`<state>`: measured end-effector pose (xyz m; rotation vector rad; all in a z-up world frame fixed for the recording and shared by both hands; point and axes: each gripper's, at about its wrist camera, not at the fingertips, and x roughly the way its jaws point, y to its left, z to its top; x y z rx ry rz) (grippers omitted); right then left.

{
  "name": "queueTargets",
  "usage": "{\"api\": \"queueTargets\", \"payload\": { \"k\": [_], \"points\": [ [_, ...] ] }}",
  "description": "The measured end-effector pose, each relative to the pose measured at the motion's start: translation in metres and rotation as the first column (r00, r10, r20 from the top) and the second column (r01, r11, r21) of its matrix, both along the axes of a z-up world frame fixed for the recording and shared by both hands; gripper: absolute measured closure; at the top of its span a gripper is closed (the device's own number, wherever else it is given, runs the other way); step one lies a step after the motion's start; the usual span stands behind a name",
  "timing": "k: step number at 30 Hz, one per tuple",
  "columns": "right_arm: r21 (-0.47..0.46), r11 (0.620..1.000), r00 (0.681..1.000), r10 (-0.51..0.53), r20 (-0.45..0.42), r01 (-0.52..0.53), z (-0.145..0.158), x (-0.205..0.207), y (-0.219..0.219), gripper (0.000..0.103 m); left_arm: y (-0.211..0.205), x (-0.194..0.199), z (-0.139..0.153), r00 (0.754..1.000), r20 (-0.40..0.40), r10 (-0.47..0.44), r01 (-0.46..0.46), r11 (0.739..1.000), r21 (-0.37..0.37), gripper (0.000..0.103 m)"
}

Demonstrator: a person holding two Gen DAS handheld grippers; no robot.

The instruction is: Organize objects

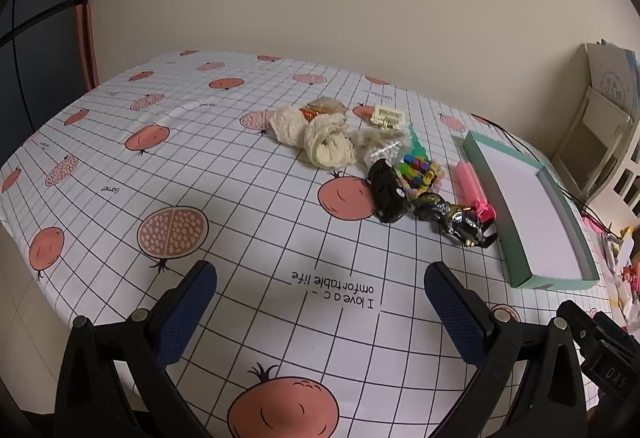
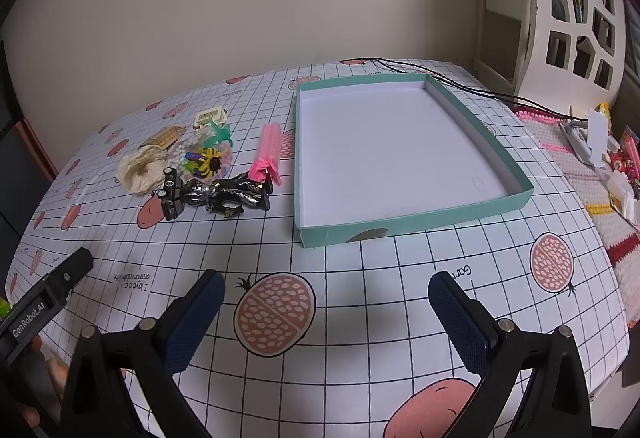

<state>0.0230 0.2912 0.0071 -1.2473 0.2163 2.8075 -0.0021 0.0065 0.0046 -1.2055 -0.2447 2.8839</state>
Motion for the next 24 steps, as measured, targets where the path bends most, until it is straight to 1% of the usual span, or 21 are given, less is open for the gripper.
{"api": "queueTargets", "payload": {
  "k": [7,19,24],
  "points": [
    [0.004,1.000,1.000,-0.001,0.007,0.001,-0.0007,-0.0006,-0.0010,0.000,0.0022,0.0002,0.0009,1.000,-0.010,-0.022,0.022,1.000,0.009,0.000],
    [0.003,1.000,1.000,-0.003,0.008,0.003,-0.0016,-0.0001,-0.0013,0.000,0.0022,0.0027,-0.0021,0.999,0.010,-0.045,0.045,0.999,0.019,0.000],
    [0.004,1.000,1.000,-0.004,0.013,0.004,-0.0025,-0.0003,-0.0022,0.000,0.0018,0.0035,-0.0020,0.999,0.015,-0.046,0.046,0.999,0.011,0.000]
  ]
}}
